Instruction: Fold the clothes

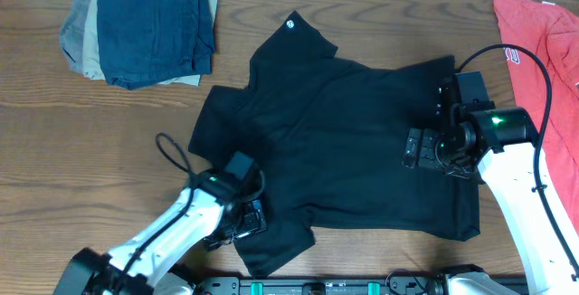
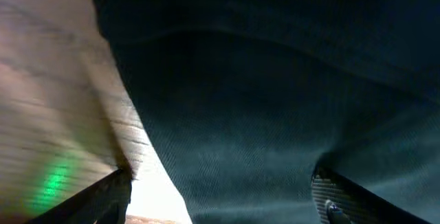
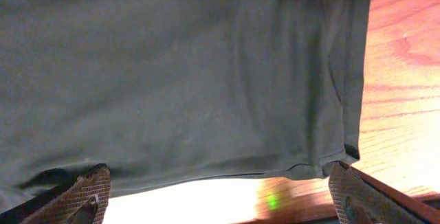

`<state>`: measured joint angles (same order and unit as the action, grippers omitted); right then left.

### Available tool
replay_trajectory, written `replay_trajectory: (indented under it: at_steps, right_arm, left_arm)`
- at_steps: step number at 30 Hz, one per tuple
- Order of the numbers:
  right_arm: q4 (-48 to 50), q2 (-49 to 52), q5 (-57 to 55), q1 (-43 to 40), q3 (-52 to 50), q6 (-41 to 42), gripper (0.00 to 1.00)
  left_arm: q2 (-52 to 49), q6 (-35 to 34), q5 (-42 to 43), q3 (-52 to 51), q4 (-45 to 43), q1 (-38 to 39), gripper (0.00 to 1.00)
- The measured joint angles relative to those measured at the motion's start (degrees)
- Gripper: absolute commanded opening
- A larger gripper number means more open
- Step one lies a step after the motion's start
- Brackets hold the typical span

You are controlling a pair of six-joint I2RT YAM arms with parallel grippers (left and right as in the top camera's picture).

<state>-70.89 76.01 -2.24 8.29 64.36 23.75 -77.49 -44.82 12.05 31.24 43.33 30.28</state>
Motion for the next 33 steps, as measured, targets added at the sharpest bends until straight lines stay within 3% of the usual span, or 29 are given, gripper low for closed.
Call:
replay_trajectory:
  at_steps: [4, 9, 16, 23, 33]
  right_arm:
    - [-0.55, 0.00, -0.94, -0.79, 0.00, 1.66, 0.99]
    - [-0.83, 0.00, -1.38, -5.11, -0.02, 2.99, 0.99]
    - [-2.47, 0.00, -1.49, -15.47, -0.02, 3.32, 0.99]
    - [-3.85, -0.07, -0.26, -28.26, -0.59, 3.85, 0.99]
    - [3.87, -5.20, 4.76, -40.09, -15.78, 5.49, 0.99]
  left_arm:
    - [-2.14, -1.49, 0.28, 1.03, 0.17, 0.52, 0.82]
    - [-4.17, -3.26, 2.01, 2.14, -0.11, 0.68, 0.51]
    - [-4.55, -3.43, 2.71, 2.29, -0.15, 0.68, 0.49]
    - [-4.55, -3.72, 3.08, 2.27, -0.24, 0.70, 0.29]
    - [-4.59, -3.45, 3.50, 2.27, -0.33, 0.68, 0.28]
